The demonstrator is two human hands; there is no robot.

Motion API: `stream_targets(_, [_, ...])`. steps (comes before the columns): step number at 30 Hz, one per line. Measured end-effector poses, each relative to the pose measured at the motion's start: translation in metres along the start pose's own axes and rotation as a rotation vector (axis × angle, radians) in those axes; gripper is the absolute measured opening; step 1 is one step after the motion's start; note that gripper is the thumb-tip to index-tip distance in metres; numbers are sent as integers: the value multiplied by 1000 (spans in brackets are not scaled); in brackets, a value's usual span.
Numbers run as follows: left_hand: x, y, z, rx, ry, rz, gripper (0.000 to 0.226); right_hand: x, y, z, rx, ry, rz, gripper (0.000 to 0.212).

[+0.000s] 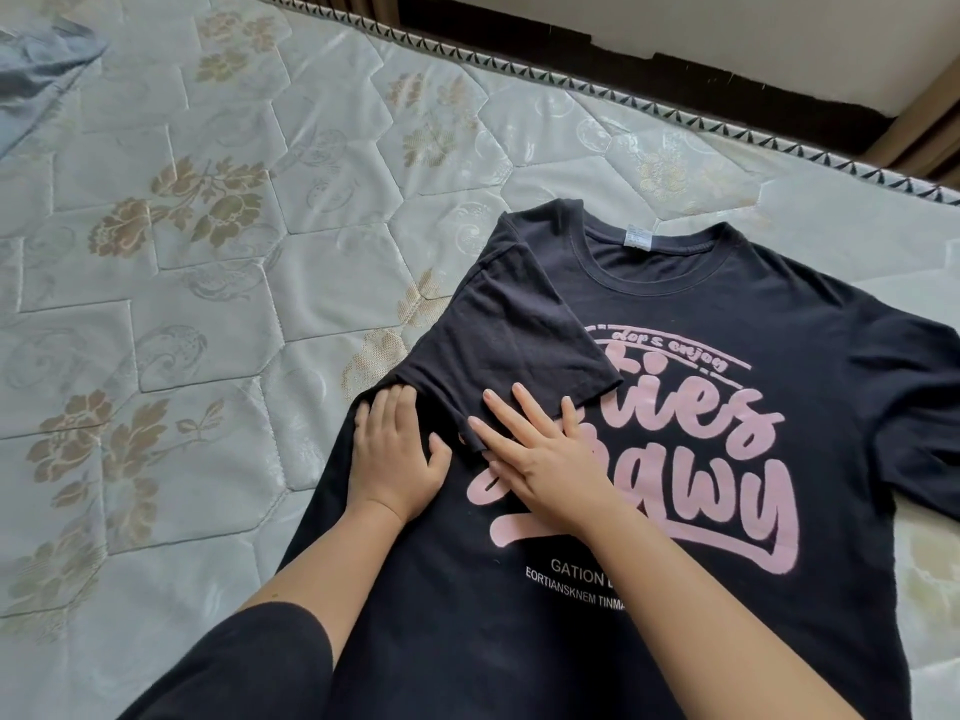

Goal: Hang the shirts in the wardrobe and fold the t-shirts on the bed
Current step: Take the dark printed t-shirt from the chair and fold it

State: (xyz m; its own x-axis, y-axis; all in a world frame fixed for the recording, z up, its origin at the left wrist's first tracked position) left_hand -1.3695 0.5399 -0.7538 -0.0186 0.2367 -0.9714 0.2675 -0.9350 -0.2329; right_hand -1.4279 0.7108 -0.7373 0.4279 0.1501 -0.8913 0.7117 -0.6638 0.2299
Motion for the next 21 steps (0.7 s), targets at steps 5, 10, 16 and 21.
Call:
stream_targets(5, [-19, -1, -9, -49, -81, -26, 40, -24, 7, -5, 5, 205, 55, 46])
stream_targets(10, [-35, -26, 20, 134, -179, 21, 37, -60, 22, 12, 69, 537, -144, 57])
stream_targets(16, [-21, -61, 57, -106, 256, -109, 53, -73, 10, 9, -9, 618, 86, 55])
stream_targets(21, [2, -46, 38, -152, 256, 52, 85, -63, -21, 5, 17, 2, 334, 38])
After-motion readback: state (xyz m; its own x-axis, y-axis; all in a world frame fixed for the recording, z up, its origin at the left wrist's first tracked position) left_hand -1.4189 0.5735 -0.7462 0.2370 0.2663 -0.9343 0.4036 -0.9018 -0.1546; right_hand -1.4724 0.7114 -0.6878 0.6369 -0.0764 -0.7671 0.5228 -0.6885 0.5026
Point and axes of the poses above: each hand's wrist, its own z-axis towards the middle knuckle, its own x-axis out of the palm, y = z × x, the point moved 1 cm from there along z, towards the middle knuckle, and after that the axes turned 12 degrees about y, right-handed, at the moved point
